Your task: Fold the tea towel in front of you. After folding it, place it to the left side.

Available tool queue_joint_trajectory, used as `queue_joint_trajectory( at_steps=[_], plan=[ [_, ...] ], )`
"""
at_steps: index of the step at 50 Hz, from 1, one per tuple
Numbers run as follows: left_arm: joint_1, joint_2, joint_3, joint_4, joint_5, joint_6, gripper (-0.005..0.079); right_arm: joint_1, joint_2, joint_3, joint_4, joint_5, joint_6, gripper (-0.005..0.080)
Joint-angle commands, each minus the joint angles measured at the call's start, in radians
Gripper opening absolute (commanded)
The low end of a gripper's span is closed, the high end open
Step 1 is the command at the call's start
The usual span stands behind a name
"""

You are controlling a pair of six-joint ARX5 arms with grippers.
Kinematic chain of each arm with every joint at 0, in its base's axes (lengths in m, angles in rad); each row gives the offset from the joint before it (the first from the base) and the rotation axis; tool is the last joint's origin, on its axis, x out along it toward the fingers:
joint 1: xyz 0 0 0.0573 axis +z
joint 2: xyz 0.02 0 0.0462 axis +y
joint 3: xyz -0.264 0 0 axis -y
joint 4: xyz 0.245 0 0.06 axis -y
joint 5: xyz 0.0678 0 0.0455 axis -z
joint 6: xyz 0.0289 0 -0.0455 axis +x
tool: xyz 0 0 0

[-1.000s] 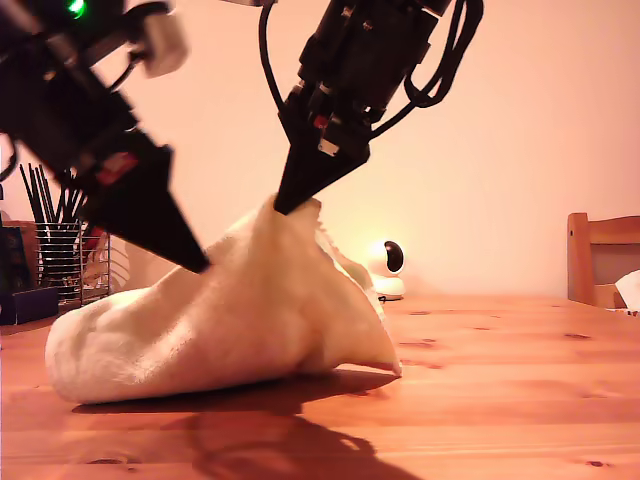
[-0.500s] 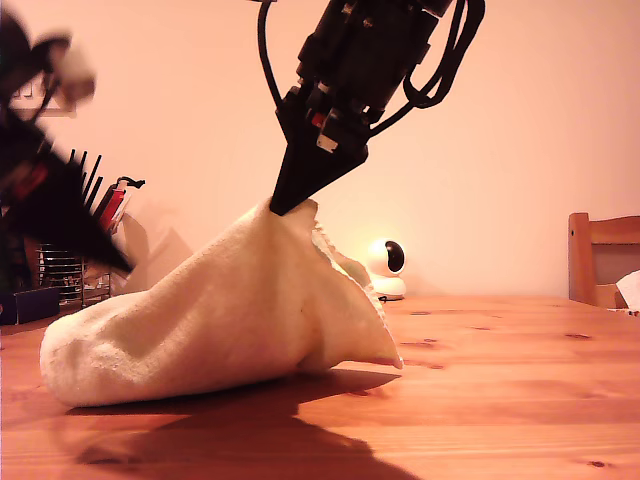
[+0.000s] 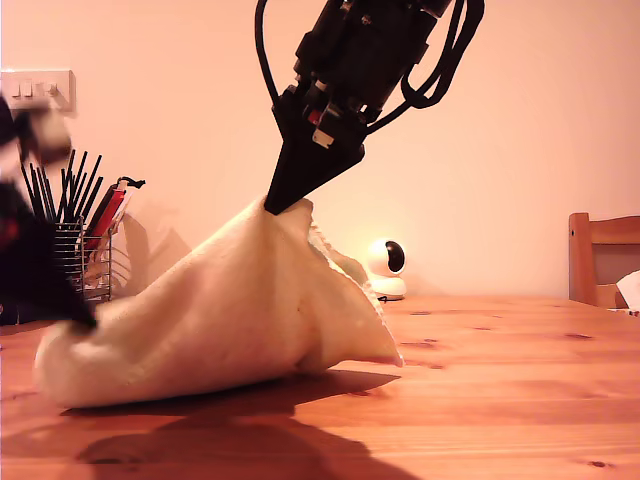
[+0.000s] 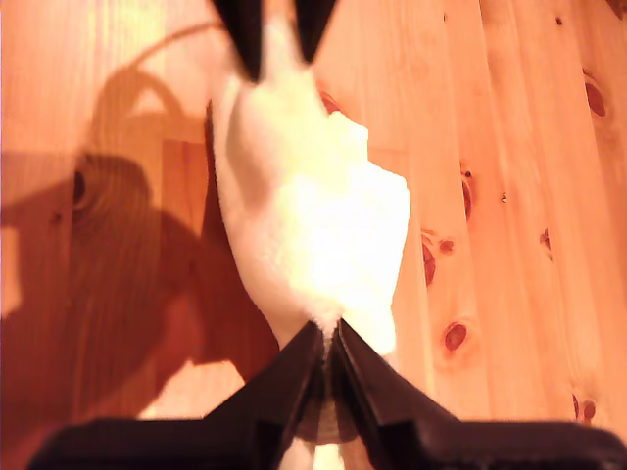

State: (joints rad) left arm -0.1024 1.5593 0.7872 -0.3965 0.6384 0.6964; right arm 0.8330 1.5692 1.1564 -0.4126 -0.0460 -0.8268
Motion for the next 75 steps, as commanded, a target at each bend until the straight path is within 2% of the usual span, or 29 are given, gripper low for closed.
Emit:
queue_joint_trajectory(
  at_steps=[1, 6, 13, 17, 29, 36, 52, 62, 75],
  plan=[
    [-0.002, 0.019, -0.006, 0.011, 0.008, 0.018, 0.0342, 0.0, 0.01, 0.003, 0.005, -0.008, 0.01, -0.0011],
    [-0.001, 0.017, -0.003, 0.006, -0.001, 0.019, 0.0317, 0.0, 0.01, 0.003, 0.003, -0.008, 0.012, -0.0011],
    [-0.004, 0.011, 0.025, -0.044, -0.018, 0.019, 0.0089, -0.003, 0.01, 0.003, 0.002, -0.007, 0.014, -0.0011],
    [-0.01, 0.01, 0.063, -0.126, -0.018, 0.019, -0.003, -0.012, 0.01, 0.003, -0.006, -0.007, 0.016, -0.0011],
    [-0.02, 0.0, 0.213, -0.444, -0.038, -0.029, -0.0019, -0.054, 0.01, 0.003, -0.104, -0.005, 0.063, -0.0011],
    [-0.065, -0.043, 0.253, -0.534, -0.045, -0.108, -0.0019, -0.077, 0.01, 0.003, -0.17, -0.007, 0.072, -0.0011],
    [-0.187, -0.081, 0.265, -0.726, -0.074, -0.171, -0.0019, -0.095, 0.008, 0.003, -0.351, -0.058, 0.134, -0.0011],
    [-0.236, -0.081, 0.265, -0.767, -0.069, -0.205, -0.0019, -0.094, -0.003, 0.003, -0.414, -0.06, 0.149, -0.0011],
    [-0.23, -0.08, 0.265, -0.658, -0.103, -0.199, -0.0019, -0.113, -0.003, 0.003, -0.267, -0.066, 0.146, -0.0011]
  ],
)
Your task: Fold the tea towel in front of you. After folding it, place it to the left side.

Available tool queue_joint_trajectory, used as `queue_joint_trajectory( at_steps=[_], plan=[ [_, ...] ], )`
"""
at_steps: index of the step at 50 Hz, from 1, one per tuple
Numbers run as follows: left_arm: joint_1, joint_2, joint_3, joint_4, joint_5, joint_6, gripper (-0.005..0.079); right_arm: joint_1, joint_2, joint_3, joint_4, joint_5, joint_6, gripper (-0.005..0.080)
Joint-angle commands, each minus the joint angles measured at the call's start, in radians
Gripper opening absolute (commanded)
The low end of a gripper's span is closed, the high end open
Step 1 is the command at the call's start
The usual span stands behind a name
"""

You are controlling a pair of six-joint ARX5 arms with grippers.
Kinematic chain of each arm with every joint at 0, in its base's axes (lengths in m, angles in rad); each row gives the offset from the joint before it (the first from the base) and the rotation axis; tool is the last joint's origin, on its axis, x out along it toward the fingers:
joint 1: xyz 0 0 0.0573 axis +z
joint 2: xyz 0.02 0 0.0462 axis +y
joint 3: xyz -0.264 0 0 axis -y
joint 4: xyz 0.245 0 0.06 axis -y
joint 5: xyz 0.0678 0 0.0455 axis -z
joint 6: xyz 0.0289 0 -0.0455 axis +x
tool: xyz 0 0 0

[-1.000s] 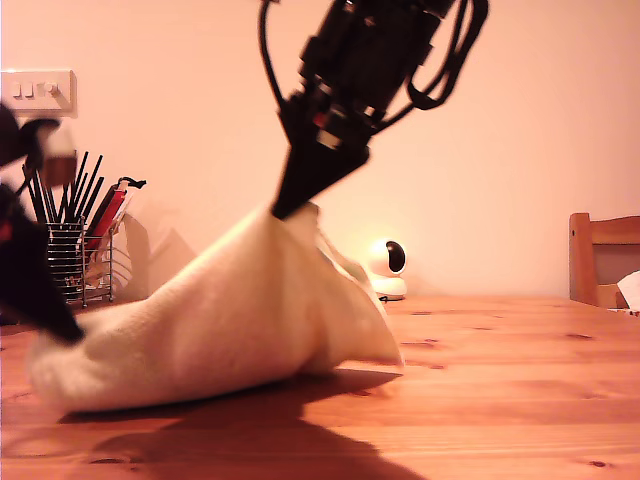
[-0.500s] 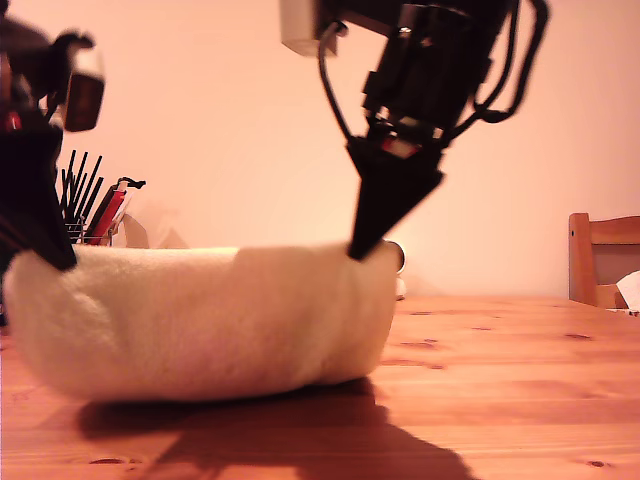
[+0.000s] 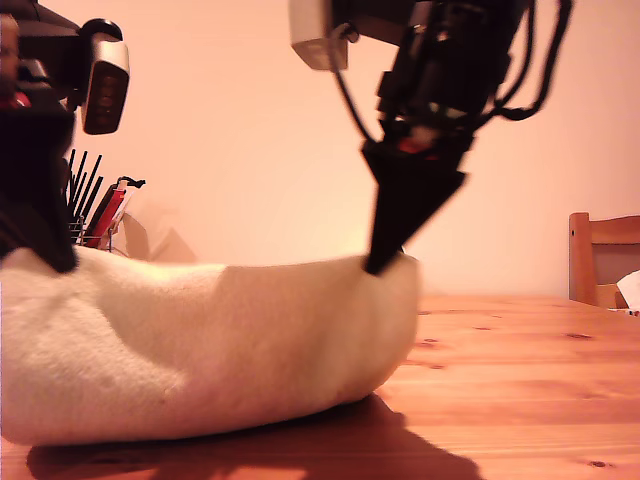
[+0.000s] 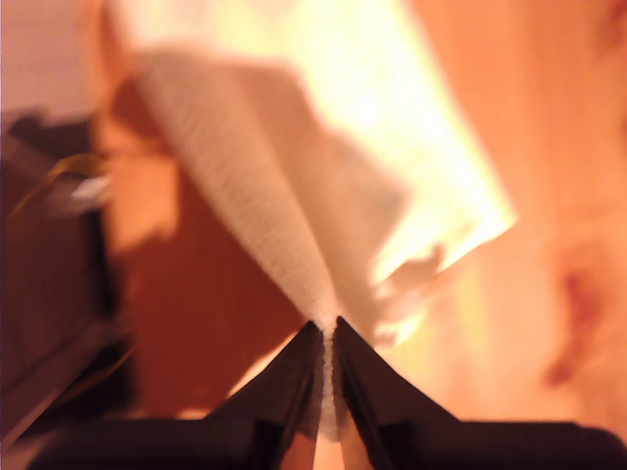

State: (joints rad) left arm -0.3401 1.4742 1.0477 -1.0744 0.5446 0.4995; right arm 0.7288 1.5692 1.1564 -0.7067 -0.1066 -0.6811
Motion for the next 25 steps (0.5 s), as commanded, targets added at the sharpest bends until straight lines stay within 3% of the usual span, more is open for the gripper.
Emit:
queue_joint_trajectory(
  at_steps=[1, 15, 25],
  plan=[
    [0.012, 0.005, 0.004, 0.031, -0.018, -0.002, -0.0019, -0.011, -0.002, 0.003, 0.041, -0.009, 0.001, -0.0011],
    [0.047, 0.011, 0.004, 0.141, -0.086, -0.003, -0.0019, -0.078, 0.088, 0.003, 0.168, -0.045, 0.001, -0.0011],
    [0.063, 0.058, 0.003, 0.188, -0.102, -0.004, -0.0019, -0.083, 0.137, 0.003, 0.247, -0.071, 0.001, -0.0011]
  ],
)
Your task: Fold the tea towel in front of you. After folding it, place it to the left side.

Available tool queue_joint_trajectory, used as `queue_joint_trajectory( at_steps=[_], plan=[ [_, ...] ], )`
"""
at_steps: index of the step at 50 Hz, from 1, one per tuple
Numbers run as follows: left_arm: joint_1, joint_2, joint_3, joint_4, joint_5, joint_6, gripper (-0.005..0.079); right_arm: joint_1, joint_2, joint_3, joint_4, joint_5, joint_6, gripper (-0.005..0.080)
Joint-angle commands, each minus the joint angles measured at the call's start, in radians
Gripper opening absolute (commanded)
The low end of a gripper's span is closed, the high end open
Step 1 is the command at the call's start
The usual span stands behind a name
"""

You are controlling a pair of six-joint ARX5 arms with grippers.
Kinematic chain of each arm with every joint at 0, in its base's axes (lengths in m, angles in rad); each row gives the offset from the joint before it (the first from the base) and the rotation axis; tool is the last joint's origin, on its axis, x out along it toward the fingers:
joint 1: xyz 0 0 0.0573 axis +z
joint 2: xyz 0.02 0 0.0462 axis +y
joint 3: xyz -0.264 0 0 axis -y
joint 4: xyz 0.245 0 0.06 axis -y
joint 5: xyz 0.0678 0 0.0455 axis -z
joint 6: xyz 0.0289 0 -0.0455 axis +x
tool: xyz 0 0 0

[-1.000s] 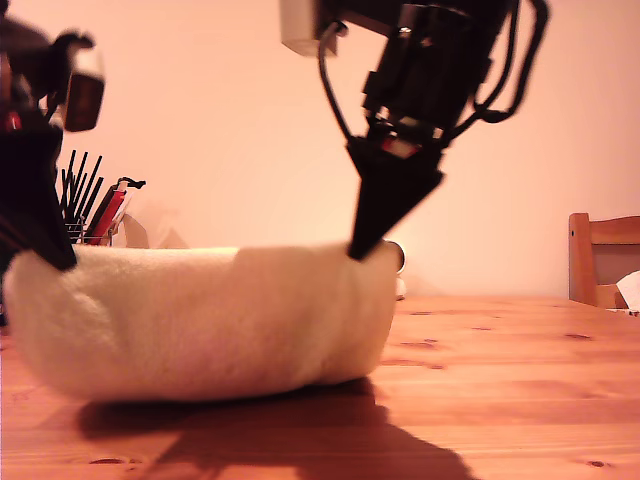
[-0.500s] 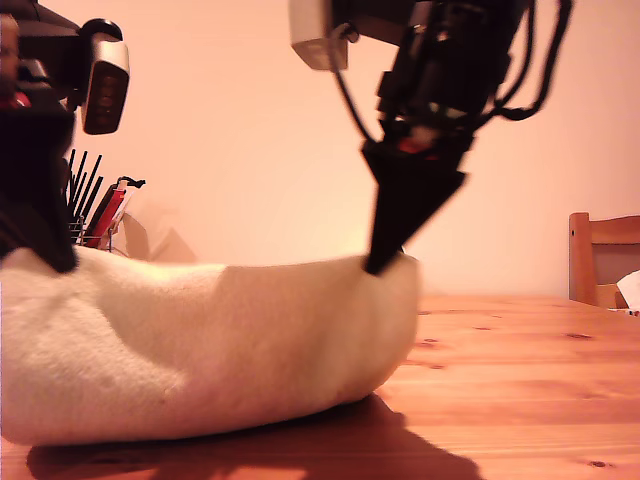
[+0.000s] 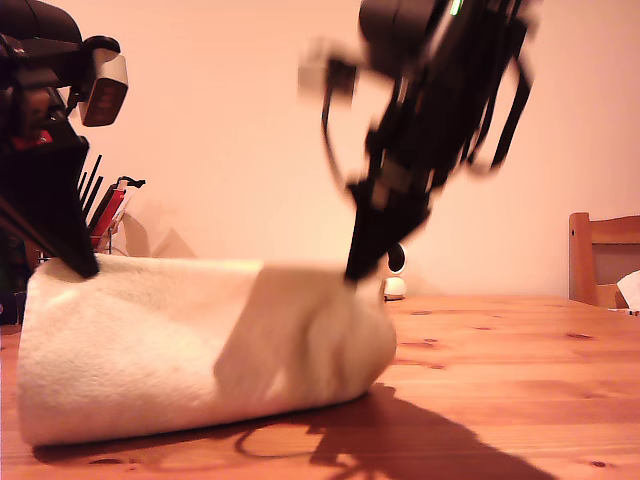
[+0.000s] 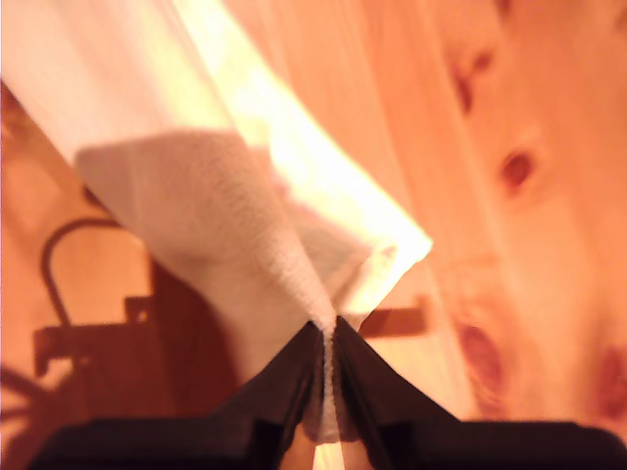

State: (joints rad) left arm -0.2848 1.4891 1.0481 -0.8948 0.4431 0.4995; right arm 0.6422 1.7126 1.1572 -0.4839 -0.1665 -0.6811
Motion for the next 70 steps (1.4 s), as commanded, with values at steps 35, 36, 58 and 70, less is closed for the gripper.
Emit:
queue_joint_trajectory(
  at_steps=[35, 36, 58, 70],
  plan=[
    [0.06, 0.189, 0.003, 0.053, -0.026, -0.002, -0.0019, -0.001, 0.157, 0.003, 0.254, -0.01, 0.028, -0.0011],
    [0.062, 0.189, 0.003, 0.055, -0.026, -0.002, -0.0019, -0.001, 0.161, 0.003, 0.258, -0.01, 0.028, -0.0011],
    [0.097, 0.235, 0.003, 0.101, -0.027, -0.002, 0.0179, -0.001, 0.183, 0.003, 0.35, -0.006, 0.062, 0.0139],
    [0.097, 0.232, 0.003, 0.095, -0.034, -0.008, 0.0206, -0.001, 0.183, 0.015, 0.368, -0.005, 0.141, 0.0281]
  ],
)
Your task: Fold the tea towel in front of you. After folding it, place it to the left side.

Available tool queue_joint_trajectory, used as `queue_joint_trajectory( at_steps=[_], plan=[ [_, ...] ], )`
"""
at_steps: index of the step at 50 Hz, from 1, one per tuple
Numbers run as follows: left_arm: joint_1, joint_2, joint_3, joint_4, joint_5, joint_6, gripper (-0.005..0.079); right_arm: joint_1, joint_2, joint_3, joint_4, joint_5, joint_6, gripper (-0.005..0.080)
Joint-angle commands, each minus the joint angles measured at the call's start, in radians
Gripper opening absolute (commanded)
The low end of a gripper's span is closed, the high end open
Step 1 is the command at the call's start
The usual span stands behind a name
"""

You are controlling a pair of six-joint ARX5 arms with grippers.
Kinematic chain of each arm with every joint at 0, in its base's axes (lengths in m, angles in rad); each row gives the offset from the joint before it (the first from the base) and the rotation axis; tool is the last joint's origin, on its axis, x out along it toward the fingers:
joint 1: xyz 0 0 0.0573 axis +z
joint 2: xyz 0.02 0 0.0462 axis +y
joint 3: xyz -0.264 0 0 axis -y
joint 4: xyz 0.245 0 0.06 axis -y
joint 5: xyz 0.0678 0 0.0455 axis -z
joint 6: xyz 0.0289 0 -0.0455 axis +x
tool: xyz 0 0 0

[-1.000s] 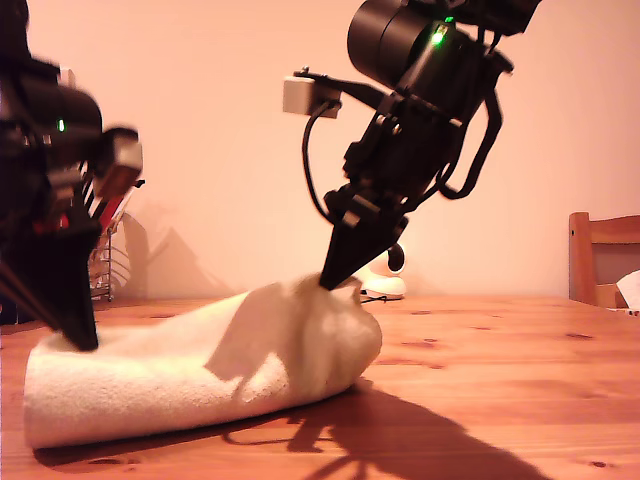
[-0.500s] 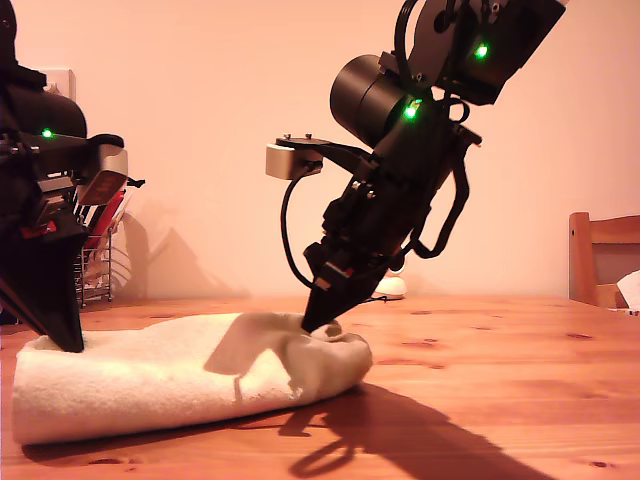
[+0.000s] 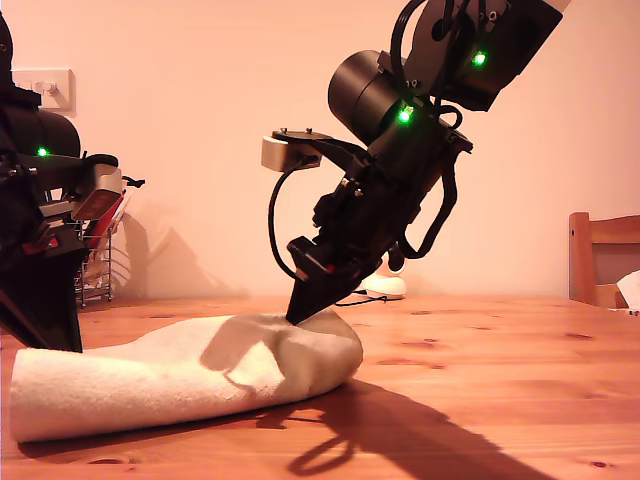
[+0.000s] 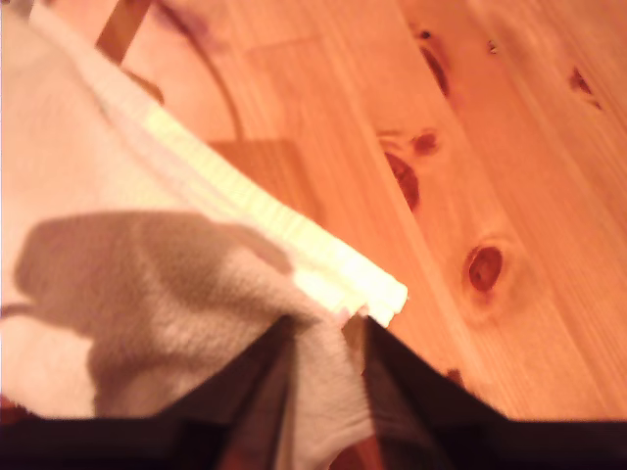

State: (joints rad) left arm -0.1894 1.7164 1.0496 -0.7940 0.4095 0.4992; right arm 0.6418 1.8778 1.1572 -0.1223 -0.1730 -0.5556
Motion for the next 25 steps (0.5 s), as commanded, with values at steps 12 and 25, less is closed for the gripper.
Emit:
queue_joint_trajectory(
  at_steps=[12, 25],
  plan=[
    [0.002, -0.027, 0.031, -0.044, 0.0, -0.013, 0.0206, -0.001, 0.018, 0.068, -0.015, 0.003, 0.064, 0.029],
    [0.002, -0.088, 0.07, -0.032, 0.005, -0.024, 0.0203, -0.001, 0.018, 0.146, -0.127, -0.005, 0.093, 0.0286]
  ],
)
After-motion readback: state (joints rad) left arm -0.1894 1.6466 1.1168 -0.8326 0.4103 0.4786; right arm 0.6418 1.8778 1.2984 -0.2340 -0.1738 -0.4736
